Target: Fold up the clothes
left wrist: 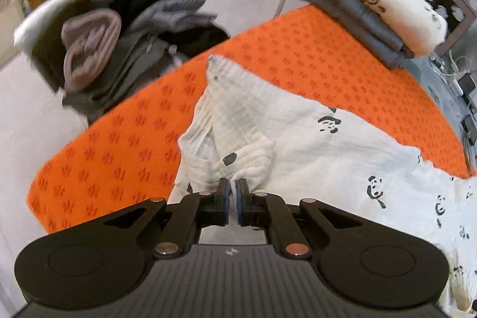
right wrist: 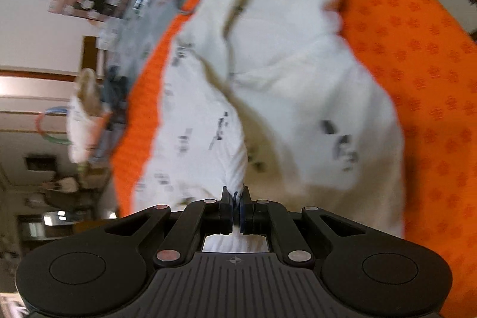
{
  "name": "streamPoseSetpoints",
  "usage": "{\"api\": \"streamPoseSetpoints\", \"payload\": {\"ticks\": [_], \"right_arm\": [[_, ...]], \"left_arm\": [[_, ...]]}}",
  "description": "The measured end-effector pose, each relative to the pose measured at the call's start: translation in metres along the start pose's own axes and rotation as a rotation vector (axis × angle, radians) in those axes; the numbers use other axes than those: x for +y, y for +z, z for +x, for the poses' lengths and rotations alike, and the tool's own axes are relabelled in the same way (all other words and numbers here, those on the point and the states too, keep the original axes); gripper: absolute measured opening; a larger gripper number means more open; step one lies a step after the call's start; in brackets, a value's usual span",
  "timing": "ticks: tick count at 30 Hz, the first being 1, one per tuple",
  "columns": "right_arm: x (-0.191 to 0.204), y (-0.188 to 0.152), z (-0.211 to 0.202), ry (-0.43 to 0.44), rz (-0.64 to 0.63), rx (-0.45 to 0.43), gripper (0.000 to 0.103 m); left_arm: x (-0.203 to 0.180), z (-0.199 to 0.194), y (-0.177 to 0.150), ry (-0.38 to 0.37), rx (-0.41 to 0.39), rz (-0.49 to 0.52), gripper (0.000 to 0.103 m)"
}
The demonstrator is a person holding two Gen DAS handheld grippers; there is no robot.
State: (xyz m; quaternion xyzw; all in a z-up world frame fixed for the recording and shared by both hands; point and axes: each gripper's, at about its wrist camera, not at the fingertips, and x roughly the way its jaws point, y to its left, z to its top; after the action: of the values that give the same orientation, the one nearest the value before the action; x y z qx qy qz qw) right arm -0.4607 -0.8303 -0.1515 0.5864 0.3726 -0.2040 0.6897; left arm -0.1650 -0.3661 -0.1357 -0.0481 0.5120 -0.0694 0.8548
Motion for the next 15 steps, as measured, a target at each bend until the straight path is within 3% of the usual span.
{"api": "streamPoseSetpoints", "payload": {"ticks": [4, 9, 13, 15], "right_arm": [[0.005, 0.001, 0.011, -0.072, -0.138, 0.023, 0.015], [0.042, 0.012, -0.015, -0.064, -0.395, -0.007, 0.026], [0.067, 0.026, -0.027, -0.062, -0.521, -0.038, 0.030], [0.074, 0.032, -0.028, -0.066, -0.548, -0.051, 0.030]], "left_arm": [[0.007, -0.016, 0.002, -0.074, -0.066, -0.018, 0.015], [0.015, -0.034, 0.005, -0.111, -0.095, -0.041, 0.039], [0.018, -0.042, 0.005, -0.103, -0.113, -0.051, 0.039], [0.013, -0.043, 0.005, -0.083, -0.140, -0.041, 0.046]]}}
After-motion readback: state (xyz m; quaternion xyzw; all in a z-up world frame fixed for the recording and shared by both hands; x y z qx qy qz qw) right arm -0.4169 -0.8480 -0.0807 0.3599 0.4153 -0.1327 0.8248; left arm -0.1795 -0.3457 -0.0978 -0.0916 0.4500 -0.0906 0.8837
